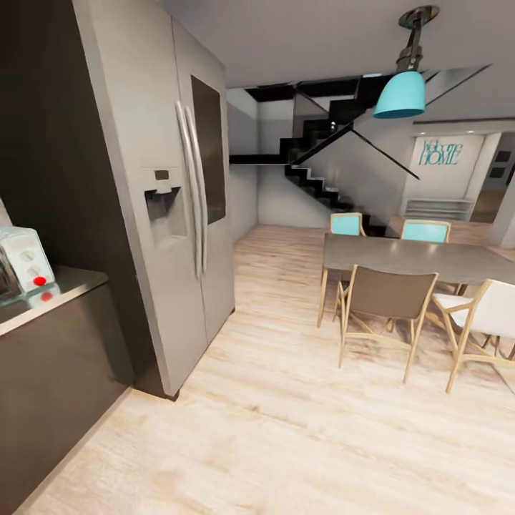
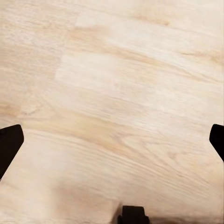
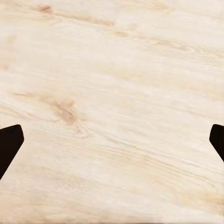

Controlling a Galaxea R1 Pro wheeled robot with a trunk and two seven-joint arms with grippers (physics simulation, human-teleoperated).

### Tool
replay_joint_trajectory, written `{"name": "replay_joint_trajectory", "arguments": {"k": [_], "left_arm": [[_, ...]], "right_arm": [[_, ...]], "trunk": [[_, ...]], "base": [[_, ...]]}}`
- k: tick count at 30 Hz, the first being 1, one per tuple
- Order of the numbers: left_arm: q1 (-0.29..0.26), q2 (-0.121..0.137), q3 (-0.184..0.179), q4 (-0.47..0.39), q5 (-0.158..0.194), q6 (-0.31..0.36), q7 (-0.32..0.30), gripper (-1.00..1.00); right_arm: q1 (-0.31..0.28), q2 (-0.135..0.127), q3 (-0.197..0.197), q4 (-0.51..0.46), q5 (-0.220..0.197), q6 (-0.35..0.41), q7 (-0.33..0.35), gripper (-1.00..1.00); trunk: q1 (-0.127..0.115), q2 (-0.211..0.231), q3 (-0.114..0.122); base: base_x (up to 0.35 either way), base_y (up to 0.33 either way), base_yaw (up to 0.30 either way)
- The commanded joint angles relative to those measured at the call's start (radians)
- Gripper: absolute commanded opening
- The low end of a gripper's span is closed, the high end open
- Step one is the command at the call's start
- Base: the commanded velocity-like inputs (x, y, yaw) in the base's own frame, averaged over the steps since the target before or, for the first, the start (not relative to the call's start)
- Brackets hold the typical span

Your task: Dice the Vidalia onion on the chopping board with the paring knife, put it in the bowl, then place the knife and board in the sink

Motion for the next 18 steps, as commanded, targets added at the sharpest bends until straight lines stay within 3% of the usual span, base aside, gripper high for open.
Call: {"name": "replay_joint_trajectory", "arguments": {"k": [1,18], "left_arm": [[0.0,0.0,0.001,-0.001,0.001,-0.002,0.0,1.0],[0.0,0.0,-0.001,-0.001,0.0,-0.004,0.0,1.0]], "right_arm": [[-0.001,0.0,0.0,0.001,0.001,-0.003,-0.003,1.0],[-0.001,0.001,0.004,0.003,0.002,-0.003,-0.003,1.0]], "trunk": [[0.0,-0.001,-0.001],[0.0,-0.001,-0.001]], "base": [[-0.163,0.029,0.275],[-0.022,0.004,0.275]]}}
